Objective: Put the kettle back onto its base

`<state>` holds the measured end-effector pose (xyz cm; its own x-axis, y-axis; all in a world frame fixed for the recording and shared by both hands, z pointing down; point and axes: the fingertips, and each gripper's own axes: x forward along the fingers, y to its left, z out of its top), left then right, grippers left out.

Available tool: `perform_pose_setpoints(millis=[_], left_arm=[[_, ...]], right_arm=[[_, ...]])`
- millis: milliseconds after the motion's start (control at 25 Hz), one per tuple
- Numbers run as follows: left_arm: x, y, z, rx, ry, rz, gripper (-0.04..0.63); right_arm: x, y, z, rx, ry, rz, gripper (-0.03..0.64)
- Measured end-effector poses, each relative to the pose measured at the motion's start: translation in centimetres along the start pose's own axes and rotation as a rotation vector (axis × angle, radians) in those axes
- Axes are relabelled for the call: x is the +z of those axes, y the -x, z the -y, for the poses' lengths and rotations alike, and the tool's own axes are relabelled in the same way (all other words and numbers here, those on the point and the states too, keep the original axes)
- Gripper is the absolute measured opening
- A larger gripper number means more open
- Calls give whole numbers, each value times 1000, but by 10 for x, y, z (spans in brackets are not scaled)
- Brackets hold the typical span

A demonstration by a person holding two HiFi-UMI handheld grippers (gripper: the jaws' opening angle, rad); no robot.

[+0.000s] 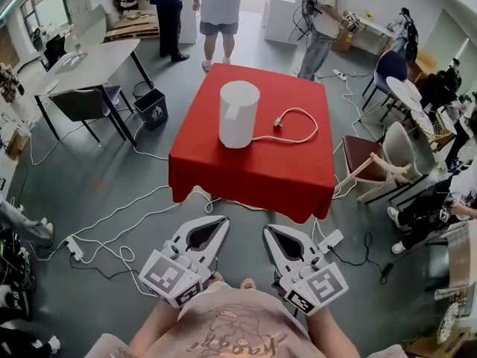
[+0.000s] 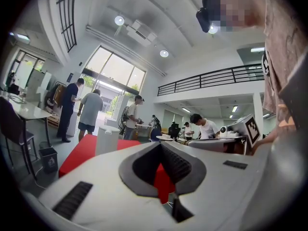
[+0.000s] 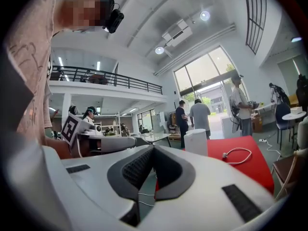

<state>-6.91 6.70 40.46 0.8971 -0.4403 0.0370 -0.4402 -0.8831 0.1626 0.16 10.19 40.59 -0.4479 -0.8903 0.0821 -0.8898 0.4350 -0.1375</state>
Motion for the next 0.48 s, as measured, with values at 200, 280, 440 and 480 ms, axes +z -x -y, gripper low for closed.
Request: perform_pose_setpoints(millis=[200,280,440,480], left_arm=[[0,1,15,3,-7,3,-15],[1,3,18,6,-7,3,-15],[-1,6,21,13,-10,-3,-15],[-1,6,22,13,-11,-4,-15]], right_arm=[[0,13,-4,8,-2,6,3],[1,15,-6,13,-3,10,3],[0,18,-9,25,-11,14,3],[-1,19,-9,26,-12,13,3]])
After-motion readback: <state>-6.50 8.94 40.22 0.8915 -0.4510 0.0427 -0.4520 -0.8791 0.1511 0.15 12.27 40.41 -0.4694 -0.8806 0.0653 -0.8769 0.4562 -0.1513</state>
